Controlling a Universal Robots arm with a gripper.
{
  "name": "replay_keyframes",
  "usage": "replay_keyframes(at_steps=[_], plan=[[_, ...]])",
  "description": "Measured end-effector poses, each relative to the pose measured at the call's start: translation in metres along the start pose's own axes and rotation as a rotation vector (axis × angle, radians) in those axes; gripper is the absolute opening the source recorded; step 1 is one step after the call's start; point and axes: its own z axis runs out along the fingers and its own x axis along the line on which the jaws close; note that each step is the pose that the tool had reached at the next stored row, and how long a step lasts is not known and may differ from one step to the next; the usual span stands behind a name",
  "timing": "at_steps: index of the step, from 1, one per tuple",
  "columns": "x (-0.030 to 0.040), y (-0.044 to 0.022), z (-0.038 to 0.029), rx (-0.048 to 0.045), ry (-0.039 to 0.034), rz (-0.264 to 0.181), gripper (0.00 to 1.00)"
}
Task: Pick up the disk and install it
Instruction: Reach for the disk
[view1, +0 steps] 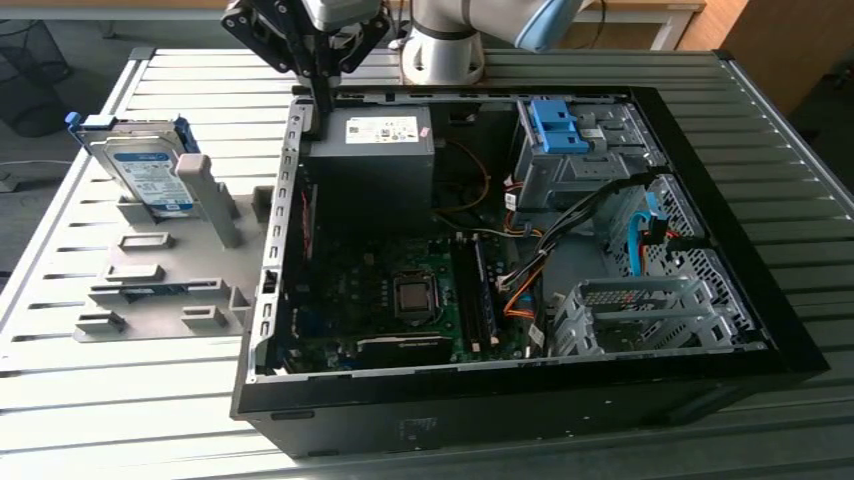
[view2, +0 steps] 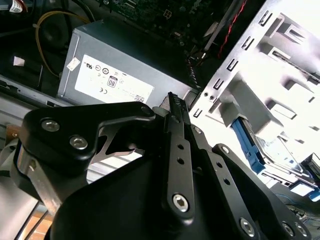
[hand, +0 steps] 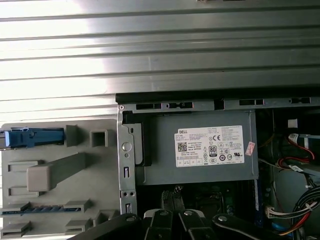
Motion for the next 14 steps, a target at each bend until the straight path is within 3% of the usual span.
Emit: replay_keyframes(at_steps=[14], plan=[[0.0114, -0.0009, -0.0001, 0.0001, 0.0000, 0.000, 0.11]])
